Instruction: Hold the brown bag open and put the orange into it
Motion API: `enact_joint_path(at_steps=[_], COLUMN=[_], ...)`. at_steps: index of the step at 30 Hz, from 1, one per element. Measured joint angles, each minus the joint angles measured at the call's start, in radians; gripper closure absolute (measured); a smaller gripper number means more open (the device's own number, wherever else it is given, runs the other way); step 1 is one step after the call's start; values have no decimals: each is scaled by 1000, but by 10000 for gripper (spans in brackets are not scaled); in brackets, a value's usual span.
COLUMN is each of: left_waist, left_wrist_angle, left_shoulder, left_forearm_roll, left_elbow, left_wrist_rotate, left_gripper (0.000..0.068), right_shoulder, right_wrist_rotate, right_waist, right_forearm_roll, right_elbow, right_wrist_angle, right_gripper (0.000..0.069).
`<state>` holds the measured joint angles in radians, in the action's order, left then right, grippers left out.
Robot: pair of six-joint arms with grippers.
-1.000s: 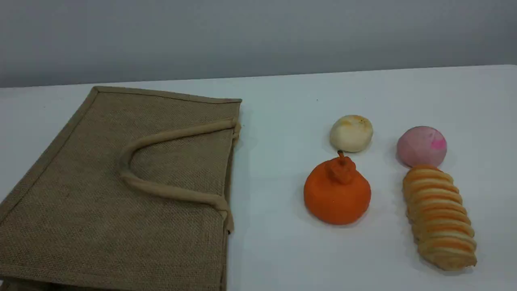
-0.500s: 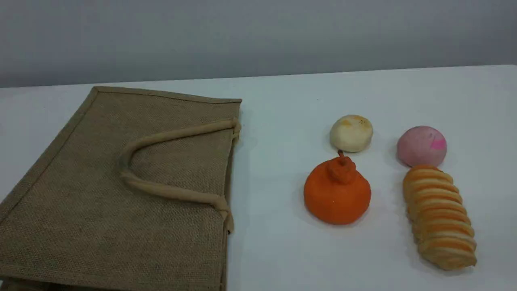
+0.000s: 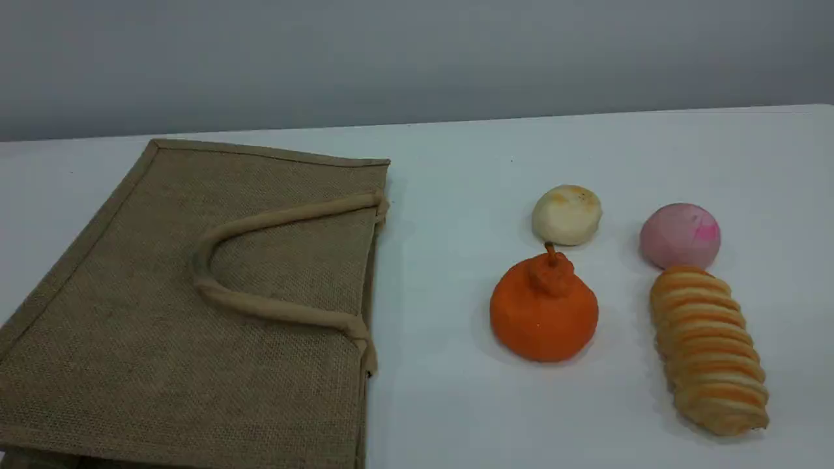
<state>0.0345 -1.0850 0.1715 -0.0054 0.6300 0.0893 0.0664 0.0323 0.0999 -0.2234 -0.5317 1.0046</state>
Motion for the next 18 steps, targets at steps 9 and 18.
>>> enact_joint_path(at_steps=[9, 18], left_waist=[0, 0], left_wrist_angle=[112, 286], left_shoulder=[407, 763], left_forearm_roll=[-54, -60], left_elbow=[90, 90], left_wrist_rotate=[-33, -29], left_gripper=[294, 294], right_shoulder=[326, 659], right_wrist_rotate=[-180, -368], right_waist=[0, 0], right_forearm_roll=[-214, -405], right_elbow=[-26, -26], right_wrist_angle=[-171, -306], right_gripper=[220, 220])
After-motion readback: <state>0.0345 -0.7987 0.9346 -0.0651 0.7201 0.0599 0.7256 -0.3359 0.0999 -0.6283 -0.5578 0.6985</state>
